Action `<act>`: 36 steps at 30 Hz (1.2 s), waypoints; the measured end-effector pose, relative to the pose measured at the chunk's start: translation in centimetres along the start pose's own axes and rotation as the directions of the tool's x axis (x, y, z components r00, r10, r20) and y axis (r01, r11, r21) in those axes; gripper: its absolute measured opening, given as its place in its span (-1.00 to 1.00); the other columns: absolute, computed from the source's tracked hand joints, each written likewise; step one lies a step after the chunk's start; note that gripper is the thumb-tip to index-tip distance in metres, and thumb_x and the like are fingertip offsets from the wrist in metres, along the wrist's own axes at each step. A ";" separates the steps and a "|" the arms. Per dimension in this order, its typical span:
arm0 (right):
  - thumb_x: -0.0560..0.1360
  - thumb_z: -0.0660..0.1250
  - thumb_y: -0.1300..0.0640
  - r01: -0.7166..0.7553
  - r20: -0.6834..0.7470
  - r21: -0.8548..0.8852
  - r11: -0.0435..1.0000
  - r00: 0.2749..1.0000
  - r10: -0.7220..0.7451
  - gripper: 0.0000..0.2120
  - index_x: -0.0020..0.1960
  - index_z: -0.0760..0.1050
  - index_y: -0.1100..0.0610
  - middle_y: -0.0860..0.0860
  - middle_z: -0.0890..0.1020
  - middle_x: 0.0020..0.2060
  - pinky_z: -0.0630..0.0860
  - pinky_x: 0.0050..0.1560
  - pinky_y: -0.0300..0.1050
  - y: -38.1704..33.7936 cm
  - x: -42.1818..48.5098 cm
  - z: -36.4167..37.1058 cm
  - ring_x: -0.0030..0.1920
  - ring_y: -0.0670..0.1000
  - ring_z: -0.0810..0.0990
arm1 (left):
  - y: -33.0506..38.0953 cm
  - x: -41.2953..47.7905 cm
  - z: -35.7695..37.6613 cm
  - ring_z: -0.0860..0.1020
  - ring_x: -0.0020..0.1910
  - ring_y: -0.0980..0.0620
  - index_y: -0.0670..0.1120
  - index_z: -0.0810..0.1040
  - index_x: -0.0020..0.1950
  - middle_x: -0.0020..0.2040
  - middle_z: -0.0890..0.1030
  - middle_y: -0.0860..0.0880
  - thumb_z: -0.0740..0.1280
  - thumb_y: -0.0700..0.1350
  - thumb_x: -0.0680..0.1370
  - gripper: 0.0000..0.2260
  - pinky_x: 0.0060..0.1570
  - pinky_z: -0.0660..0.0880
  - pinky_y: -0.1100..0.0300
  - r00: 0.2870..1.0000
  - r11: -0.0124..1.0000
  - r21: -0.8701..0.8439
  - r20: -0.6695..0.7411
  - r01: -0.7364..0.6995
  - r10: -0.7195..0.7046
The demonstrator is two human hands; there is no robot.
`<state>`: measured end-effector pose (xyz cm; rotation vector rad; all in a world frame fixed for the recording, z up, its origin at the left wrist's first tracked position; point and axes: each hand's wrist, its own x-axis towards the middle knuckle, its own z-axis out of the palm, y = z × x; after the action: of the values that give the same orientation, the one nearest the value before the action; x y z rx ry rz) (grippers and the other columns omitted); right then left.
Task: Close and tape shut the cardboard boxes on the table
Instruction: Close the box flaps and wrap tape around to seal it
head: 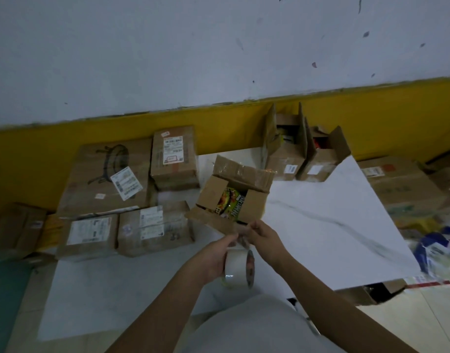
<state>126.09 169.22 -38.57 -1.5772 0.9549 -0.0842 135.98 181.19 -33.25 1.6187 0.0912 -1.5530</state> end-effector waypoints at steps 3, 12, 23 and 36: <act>0.61 0.26 0.09 -0.001 -0.006 0.053 0.999 1.000 0.002 -0.87 -0.10 0.50 0.04 0.01 0.65 -0.15 0.54 0.06 0.03 0.2 0.0 -0.3 -0.08 0.04 0.59 | -0.2 0.4 0.1 0.64 -0.10 -0.08 -0.10 0.60 0.17 -0.03 0.68 -0.14 0.33 0.02 0.58 -0.73 -0.14 0.56 0.13 1.000 0.999 0.050 -0.010 -0.008 0.009; 0.64 0.23 0.09 0.080 0.047 0.025 0.996 0.996 -0.081 -0.85 -0.05 0.51 0.12 -0.02 0.65 -0.16 0.46 -0.04 -0.17 0.0 -1.0 -0.7 -0.12 -0.04 0.57 | 0.2 -0.3 -0.4 0.68 -0.30 0.03 -0.15 0.56 0.14 -0.24 0.71 -0.09 0.23 -0.20 0.62 -0.84 -0.34 0.56 0.23 0.994 0.991 0.125 0.108 -0.038 0.025; 0.65 0.20 0.01 -0.018 0.094 0.206 0.978 0.996 -0.001 -0.77 -0.05 0.53 0.10 0.05 0.65 -0.03 0.57 0.13 -0.09 0.2 -0.3 -1.9 0.06 0.05 0.62 | 1.8 -1.0 -0.3 0.66 0.02 -0.16 -0.11 0.55 0.29 0.07 0.65 -0.32 0.18 -0.28 0.62 -0.70 0.01 0.58 0.04 0.971 0.989 0.019 0.193 -0.148 0.142; 0.61 0.20 0.14 0.263 0.140 -0.654 0.709 0.964 -0.228 -0.67 0.35 0.49 0.03 0.06 0.59 0.21 0.54 0.11 -0.02 -2.3 8.6 -3.8 0.15 0.07 0.57 | 3.0 -0.8 -0.9 0.65 -0.25 -0.08 -0.11 0.52 0.34 -0.02 0.68 -0.27 0.20 -0.28 0.62 -0.69 -0.18 0.62 0.11 0.965 0.983 -0.104 0.200 -0.153 0.172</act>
<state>130.87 160.89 -39.40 -2.3688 0.7599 0.1329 138.22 180.26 -31.19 1.3521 -0.0842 -1.5585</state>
